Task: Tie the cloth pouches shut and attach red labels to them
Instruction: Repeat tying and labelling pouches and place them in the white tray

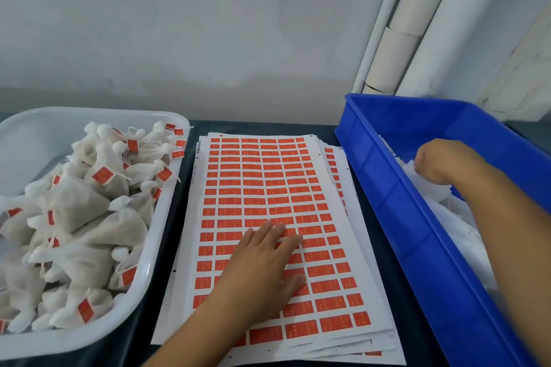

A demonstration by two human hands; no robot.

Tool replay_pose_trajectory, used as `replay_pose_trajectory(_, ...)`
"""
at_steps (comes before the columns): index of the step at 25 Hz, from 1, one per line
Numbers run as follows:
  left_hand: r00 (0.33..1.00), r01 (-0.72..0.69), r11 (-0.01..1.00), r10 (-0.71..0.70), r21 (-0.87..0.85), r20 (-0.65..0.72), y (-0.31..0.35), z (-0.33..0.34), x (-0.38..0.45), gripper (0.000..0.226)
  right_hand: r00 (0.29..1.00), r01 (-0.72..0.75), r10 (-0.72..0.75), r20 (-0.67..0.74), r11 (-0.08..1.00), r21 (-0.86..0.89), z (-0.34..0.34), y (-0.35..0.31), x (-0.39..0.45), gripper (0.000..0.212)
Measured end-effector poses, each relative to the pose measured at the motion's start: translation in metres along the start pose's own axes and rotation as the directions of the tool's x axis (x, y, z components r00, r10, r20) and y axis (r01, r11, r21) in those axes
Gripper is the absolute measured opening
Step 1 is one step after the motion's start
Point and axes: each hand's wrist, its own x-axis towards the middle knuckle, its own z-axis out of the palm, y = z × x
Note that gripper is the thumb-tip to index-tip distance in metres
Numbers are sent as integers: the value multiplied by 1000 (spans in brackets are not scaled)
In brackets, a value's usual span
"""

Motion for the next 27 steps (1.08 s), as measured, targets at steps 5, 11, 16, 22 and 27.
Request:
replay_pose_trajectory(5, 1000, 7, 1000, -7, 12, 11, -5, 9, 4, 73, 990, 80, -87, 110, 995, 62, -8, 5, -12, 29)
replay_pose_trajectory(11, 1000, 9, 1000, -9, 11, 29, -7, 5, 4, 74, 996, 28, -32, 80, 999, 44, -6, 11, -16, 12)
replay_pose_trajectory(16, 1000, 16, 1000, -16, -7, 21, -7, 2, 5, 75, 999, -44, 42, 16, 994, 96, -10, 18, -12, 7)
replay_pose_trajectory(22, 998, 5, 999, -8, -42, -62, -9, -3, 8, 71, 971, 104, -70, -227, 984, 143, -58, 3, -34, 18)
replay_pose_trajectory(27, 928, 70, 876, -233, -478, -291, -5, -12, 15, 49, 846, 416, -307, -437, 892, 179, -111, -60, -80, 22)
